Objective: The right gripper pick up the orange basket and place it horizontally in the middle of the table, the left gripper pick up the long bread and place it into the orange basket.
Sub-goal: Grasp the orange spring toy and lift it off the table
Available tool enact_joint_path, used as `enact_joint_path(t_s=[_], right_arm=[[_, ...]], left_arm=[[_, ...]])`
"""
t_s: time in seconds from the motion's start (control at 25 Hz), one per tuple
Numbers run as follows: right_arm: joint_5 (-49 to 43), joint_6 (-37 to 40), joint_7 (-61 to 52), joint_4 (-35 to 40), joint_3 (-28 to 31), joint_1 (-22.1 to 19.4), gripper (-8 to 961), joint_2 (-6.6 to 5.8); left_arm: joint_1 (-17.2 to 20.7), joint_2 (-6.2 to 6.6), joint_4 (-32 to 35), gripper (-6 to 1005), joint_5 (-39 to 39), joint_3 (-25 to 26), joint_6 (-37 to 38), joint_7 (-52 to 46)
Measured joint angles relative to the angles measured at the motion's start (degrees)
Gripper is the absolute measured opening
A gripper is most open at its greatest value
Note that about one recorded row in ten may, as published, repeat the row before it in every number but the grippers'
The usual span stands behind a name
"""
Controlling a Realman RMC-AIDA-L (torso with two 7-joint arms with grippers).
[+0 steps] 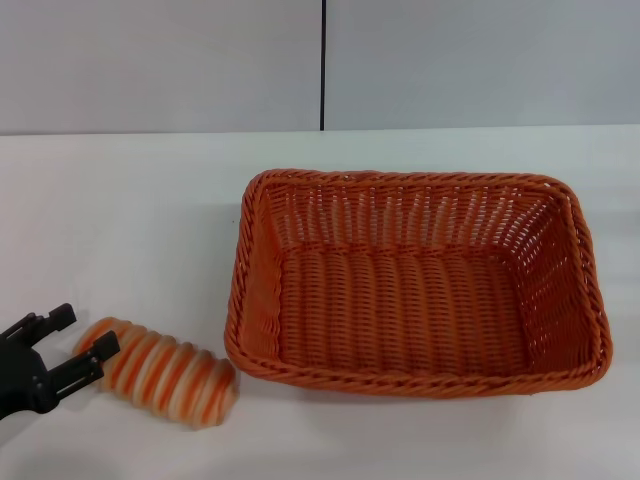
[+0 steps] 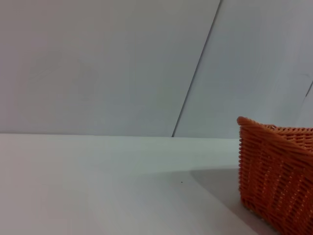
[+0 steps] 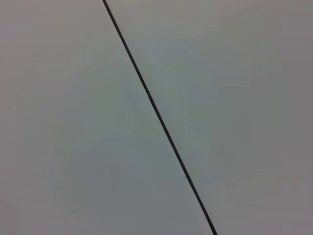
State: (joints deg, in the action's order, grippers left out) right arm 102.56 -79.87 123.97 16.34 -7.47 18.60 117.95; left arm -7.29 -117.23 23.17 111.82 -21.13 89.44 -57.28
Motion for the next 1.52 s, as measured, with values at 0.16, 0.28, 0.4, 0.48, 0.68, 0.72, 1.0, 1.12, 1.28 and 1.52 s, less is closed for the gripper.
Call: enact_joint_path(t_s=[0.16,0.28,0.4,0.48,0.68,0.72,1.0,1.12,1.28,1.52], right_arm=[[0.0,0.2,0.0,0.0,0.0,0.2,558,0.02],[0.0,0.3,0.1,0.0,0.0,0.2,558,0.03],[-0.2,0.3,0.1,0.0,0.0,0.3,559,0.01],[-0.3,0.3,0.1,0.0,0.0,0.3,559,0.00],[-0.7,0.5,0.2,0.0,0.0,0.5,559,-0.07],[-0.7,0.6,0.2,0.0,0.0,0.5,559,-0.09],[-0.8,1.0,0.2,0.0,0.0,0.5,559,-0.10],[-0.8,1.0,0.2,0.0,0.0,0.5,559,-0.09],[-0.8,1.0,0.2,0.0,0.0,0.5,559,-0.01],[-0.8,1.1,0.2,0.0,0.0,0.4,559,0.12]], left_arm=[[0.0,-0.01,0.0,810,0.0,-0.1,-0.1,0.0],[0.0,-0.02,0.0,810,0.0,-0.3,-0.1,0.0],[0.0,-0.02,-0.7,810,0.0,-0.6,-0.2,0.0],[-0.1,-0.02,-0.9,810,0.1,-0.6,-0.2,0.0],[-0.5,-0.17,-0.9,810,0.6,-0.7,-0.7,0.0],[-0.6,-0.25,-0.9,810,0.7,-0.7,-0.8,0.0],[-0.8,-0.34,-0.9,807,1.2,-0.6,-0.9,0.1],[-0.9,-0.36,-0.9,694,1.2,-0.3,-1.1,-0.5],[-0.8,-0.45,-0.9,571,1.0,-0.1,-1.4,-0.4],[-0.8,-0.53,-1.0,506,0.7,0.9,-1.4,-0.2]])
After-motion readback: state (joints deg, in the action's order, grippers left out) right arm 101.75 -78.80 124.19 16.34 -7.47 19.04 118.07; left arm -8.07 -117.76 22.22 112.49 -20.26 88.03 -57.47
